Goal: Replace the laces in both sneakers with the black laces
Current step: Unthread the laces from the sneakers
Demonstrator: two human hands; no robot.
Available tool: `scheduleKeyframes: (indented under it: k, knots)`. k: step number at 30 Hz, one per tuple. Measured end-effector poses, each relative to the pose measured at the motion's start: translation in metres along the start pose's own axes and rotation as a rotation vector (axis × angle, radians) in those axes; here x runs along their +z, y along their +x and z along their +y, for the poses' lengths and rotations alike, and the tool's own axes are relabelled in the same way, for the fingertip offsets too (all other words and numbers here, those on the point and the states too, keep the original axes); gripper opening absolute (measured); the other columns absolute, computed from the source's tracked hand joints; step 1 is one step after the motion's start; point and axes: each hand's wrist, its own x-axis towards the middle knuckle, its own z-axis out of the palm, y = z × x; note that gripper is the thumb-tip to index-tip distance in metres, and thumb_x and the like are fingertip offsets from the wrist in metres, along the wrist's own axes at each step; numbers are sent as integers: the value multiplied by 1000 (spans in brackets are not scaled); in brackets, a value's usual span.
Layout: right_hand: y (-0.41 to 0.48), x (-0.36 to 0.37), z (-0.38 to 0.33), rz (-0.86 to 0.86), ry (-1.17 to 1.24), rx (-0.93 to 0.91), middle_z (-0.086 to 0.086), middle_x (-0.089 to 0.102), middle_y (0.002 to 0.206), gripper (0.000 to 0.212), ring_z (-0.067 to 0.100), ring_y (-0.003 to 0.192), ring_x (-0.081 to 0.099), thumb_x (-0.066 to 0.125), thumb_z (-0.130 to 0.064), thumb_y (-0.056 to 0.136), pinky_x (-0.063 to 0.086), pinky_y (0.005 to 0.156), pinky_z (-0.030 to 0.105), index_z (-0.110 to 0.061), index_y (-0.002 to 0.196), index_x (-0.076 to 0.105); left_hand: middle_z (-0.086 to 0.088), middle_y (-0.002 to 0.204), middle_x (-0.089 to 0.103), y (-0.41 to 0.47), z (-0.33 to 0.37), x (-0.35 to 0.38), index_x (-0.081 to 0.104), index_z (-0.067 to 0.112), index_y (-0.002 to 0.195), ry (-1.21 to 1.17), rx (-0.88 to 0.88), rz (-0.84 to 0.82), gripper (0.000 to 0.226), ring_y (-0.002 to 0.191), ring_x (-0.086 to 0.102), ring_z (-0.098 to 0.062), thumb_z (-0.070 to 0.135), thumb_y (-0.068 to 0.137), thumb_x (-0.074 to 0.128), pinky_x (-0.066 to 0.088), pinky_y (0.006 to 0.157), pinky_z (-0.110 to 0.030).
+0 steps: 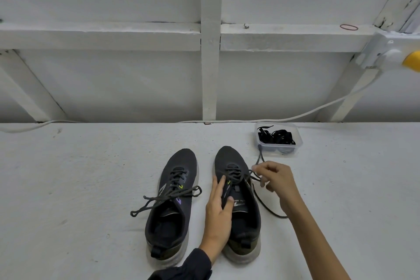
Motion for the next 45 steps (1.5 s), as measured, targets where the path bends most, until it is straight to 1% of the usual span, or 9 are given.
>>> scheduleKeyframes:
  k: [4,11,18,24,28,31,34,38,45]
  knots:
    - [8,-6,0,205,190,14,8,57,72,15,14,49,46,72,-16,86,30,45,22,-2,86,69,20,156,16,-1,2,-1,35,39,139,-3,0,-4,56,139,18,7,3,99,47,19,113,-13]
    - [-13,8,8,-213,-81,55,0,58,54,24,11,44,46,78,-23,80,30,42,18,0,80,72,15,157,18,0,0,1,36,38,139,16,0,22,57,145,17,0,0,98,48,18,120,-23]
    - [-2,7,10,-68,-35,-24,0,60,68,17,13,53,54,60,-9,94,34,44,20,-2,78,59,18,157,16,-1,4,0,36,36,141,24,-2,7,56,144,16,2,2,98,48,18,119,-21]
    - [-5,10,17,-172,-69,-36,5,60,69,14,13,55,53,63,-16,94,37,45,23,-5,86,65,20,154,26,-4,9,-2,42,39,134,70,125,64,58,140,24,8,0,94,54,23,114,-12]
    - [-9,8,21,-182,-51,-72,2,66,69,5,11,54,53,73,-10,85,37,46,21,-6,87,72,18,125,52,-1,23,-4,63,29,110,214,325,119,35,123,46,1,3,86,63,35,101,-8]
    - [-9,8,24,-151,-59,-75,1,64,64,6,11,53,53,72,-7,86,39,48,22,-6,80,69,19,103,55,12,32,-6,66,26,91,399,315,68,19,106,50,0,9,85,64,35,89,-5]
    - [-9,13,27,-164,-69,-81,-2,60,62,11,9,52,50,64,-4,90,39,48,21,-7,80,63,15,102,55,27,39,-8,67,23,95,619,294,-14,10,101,45,0,18,87,62,31,84,-5]
    - [-12,18,29,-183,-5,-70,1,55,64,8,4,50,45,58,-3,94,37,48,16,1,87,58,10,110,56,38,50,-7,67,25,100,812,241,-59,14,110,46,-11,30,88,62,40,88,-23]
    - [-13,16,33,-203,17,-62,-1,54,63,8,5,53,44,57,-6,95,37,50,15,-2,88,59,5,113,55,41,67,0,64,23,99,943,220,-59,11,112,47,-17,25,91,57,37,78,-27]
